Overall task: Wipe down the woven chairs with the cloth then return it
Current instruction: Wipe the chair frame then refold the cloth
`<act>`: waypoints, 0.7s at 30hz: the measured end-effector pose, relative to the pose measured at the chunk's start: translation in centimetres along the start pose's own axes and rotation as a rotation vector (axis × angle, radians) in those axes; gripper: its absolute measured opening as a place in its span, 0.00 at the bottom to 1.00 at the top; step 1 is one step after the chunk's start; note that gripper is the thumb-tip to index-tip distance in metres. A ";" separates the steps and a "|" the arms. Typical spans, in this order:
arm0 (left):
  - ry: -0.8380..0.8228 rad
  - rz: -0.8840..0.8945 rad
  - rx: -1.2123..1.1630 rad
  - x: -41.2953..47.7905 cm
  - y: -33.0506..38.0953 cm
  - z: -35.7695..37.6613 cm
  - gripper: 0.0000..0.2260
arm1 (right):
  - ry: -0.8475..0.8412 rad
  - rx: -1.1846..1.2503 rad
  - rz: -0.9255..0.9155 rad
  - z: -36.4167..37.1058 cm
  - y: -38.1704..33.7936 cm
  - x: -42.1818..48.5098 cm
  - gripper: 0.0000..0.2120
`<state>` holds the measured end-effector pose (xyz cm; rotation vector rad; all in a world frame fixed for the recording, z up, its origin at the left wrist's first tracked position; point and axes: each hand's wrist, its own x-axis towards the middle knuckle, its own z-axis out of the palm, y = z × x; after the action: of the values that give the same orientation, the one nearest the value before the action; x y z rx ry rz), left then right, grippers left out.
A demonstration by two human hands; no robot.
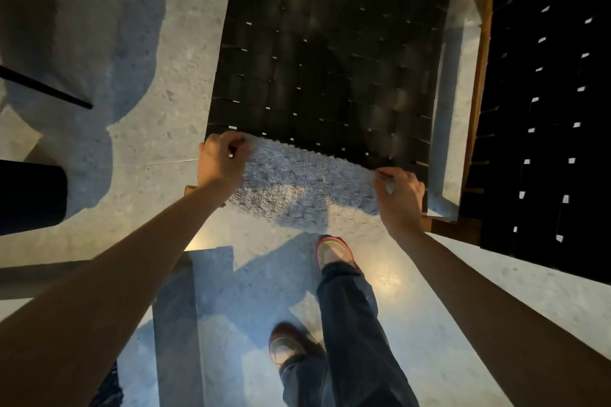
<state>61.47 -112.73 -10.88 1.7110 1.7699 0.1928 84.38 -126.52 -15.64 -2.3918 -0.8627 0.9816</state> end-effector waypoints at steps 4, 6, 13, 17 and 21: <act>0.102 -0.172 -0.002 -1.3 -0.3 0.6 0.19 | 0.182 0.118 0.211 0.8 0.5 -0.9 0.23; 0.113 -0.228 0.061 -2.7 -0.5 1.0 0.20 | 0.198 0.198 0.326 1.0 1.1 -1.6 0.23; 0.043 -0.224 0.104 -4.4 -1.5 1.5 0.19 | -0.084 0.129 0.444 1.4 2.7 -1.5 0.23; 0.013 -0.179 0.050 -4.5 -1.3 1.4 0.16 | -0.029 0.230 0.337 0.4 2.3 -2.1 0.20; -0.006 -0.071 -0.193 -6.5 0.3 0.9 0.10 | -0.056 0.374 0.304 -1.2 1.1 -3.7 0.14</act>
<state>61.72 -119.10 -9.16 1.5086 1.7434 0.3167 83.62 -129.95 -13.73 -2.2118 -0.2972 1.2067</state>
